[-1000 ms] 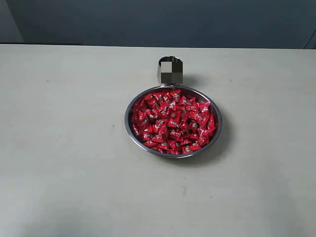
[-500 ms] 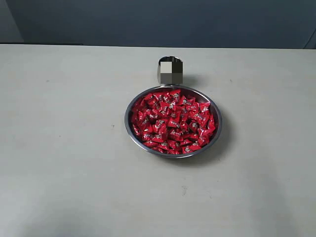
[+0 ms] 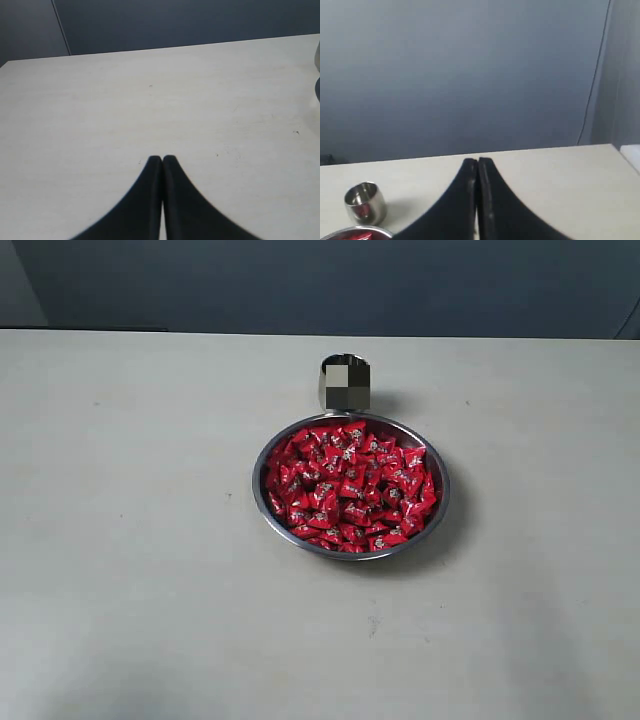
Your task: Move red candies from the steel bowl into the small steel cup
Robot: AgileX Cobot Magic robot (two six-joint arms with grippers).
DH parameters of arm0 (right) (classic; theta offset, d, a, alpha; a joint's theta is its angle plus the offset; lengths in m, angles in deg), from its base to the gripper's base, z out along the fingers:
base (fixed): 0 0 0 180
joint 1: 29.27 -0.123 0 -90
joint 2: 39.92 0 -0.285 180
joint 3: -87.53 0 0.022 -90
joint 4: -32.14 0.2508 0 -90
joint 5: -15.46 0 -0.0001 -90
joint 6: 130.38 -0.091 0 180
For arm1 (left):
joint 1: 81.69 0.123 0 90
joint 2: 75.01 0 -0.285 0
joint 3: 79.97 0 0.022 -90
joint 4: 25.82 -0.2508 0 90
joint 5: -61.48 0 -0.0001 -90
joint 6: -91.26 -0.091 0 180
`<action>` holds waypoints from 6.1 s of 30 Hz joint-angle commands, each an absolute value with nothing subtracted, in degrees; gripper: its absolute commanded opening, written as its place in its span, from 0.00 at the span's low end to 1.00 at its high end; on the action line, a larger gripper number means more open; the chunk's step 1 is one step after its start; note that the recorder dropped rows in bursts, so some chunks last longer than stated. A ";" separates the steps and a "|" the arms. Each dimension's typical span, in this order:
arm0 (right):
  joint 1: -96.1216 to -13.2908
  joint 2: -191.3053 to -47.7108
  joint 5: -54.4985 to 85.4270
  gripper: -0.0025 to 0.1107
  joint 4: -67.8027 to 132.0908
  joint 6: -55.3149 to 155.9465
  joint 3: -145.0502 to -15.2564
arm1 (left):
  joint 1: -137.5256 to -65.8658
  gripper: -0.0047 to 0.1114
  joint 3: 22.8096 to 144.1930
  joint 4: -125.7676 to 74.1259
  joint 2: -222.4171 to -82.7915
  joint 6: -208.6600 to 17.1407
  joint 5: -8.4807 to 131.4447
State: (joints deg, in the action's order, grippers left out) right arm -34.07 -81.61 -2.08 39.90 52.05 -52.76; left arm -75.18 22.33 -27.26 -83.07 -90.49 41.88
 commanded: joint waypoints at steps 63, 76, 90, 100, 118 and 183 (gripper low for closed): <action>-62.69 -165.70 -20.11 0.02 54.17 67.59 -96.67 | -75.49 0.04 22.81 -27.37 -82.79 -90.42 42.17; -61.66 -160.38 -15.50 0.02 53.42 67.59 -101.27 | -75.49 0.04 22.81 -27.37 -82.79 -90.42 42.18; -56.73 -177.81 -19.83 0.02 54.01 65.03 -121.67 | -75.49 0.04 22.81 -27.37 -82.79 -90.42 42.18; -56.73 -177.28 -21.66 0.24 54.06 65.03 -122.55 | -75.49 0.04 22.81 -27.37 -82.79 -90.42 42.18; -56.73 -159.28 -17.50 0.24 51.62 73.69 -96.74 | -75.49 0.04 22.81 -27.37 -82.79 -90.42 42.18; -56.73 -157.40 -14.80 0.36 87.74 124.95 -74.48 | -75.49 0.04 22.81 -27.37 -82.79 -90.42 42.18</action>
